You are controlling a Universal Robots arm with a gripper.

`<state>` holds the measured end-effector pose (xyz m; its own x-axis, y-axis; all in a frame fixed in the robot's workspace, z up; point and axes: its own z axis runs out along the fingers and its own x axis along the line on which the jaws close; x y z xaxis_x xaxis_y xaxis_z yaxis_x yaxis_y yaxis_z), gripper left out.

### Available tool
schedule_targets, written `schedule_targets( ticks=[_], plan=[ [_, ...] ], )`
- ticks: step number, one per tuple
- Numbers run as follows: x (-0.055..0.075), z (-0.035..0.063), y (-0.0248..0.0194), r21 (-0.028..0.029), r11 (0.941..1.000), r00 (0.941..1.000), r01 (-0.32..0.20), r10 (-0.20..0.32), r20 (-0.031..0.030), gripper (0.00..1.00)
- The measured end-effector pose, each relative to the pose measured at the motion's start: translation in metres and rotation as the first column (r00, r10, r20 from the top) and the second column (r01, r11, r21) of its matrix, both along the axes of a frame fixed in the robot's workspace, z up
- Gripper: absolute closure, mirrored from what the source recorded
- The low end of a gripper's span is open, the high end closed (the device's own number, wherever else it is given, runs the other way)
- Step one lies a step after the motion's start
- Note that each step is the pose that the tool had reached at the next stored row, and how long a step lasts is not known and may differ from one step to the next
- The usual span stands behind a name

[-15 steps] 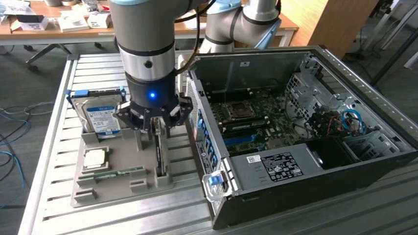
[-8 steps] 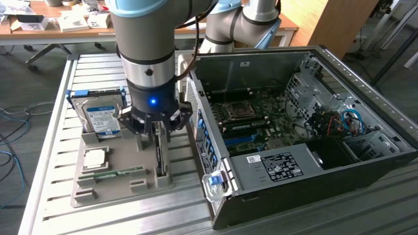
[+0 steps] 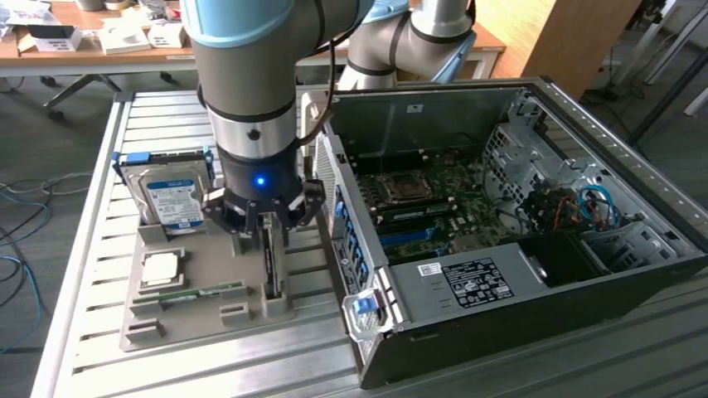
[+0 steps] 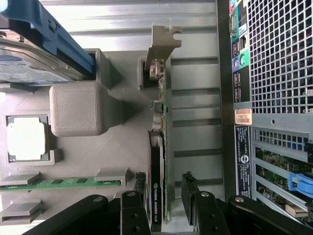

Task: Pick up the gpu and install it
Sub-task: 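Pick up the gpu and move the gpu toward the slot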

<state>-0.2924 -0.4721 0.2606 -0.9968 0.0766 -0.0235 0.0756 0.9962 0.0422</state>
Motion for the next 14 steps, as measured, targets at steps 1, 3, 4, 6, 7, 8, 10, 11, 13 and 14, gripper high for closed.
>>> schedule_targets(
  ticks=[1, 3, 4, 6, 7, 8, 10, 11, 13, 14],
  plan=[
    [0.0000, -0.0008, 0.0000, 0.0000, 1.0000, 1.0000, 0.000, 0.000, -0.0001, 0.57],
    [0.0000, -0.0008, 0.0000, -0.0002, 1.0000, 1.0000, 0.000, 0.000, -0.0001, 0.57],
    [0.0000, -0.0008, 0.0000, -0.0002, 1.0000, 1.0000, 0.000, 0.000, -0.0002, 0.57],
    [0.0000, -0.0016, 0.0000, 0.0002, 1.0000, 1.0000, 0.000, 0.000, 0.0002, 0.57],
    [0.0000, -0.0025, 0.0000, 0.0001, 1.0000, 1.0000, 0.000, 0.000, 0.0002, 0.57],
    [0.0000, -0.0035, 0.0000, 0.0000, 1.0000, 1.0000, 0.000, 0.000, 0.0001, 0.57],
    [0.0000, -0.0057, 0.0000, -0.0001, 1.0000, 1.0000, 0.000, 0.000, 0.0000, 0.57],
    [0.0000, -0.0064, 0.0000, -0.0001, 1.0000, 1.0000, 0.000, 0.000, 0.0000, 0.57],
    [0.0000, -0.0076, 0.0000, -0.0002, 1.0000, 1.0000, 0.000, 0.000, 0.0000, 0.57],
    [0.0000, -0.0080, 0.0002, -0.0002, 1.0000, 1.0000, 0.000, 0.000, -0.0001, 0.57]
  ],
)
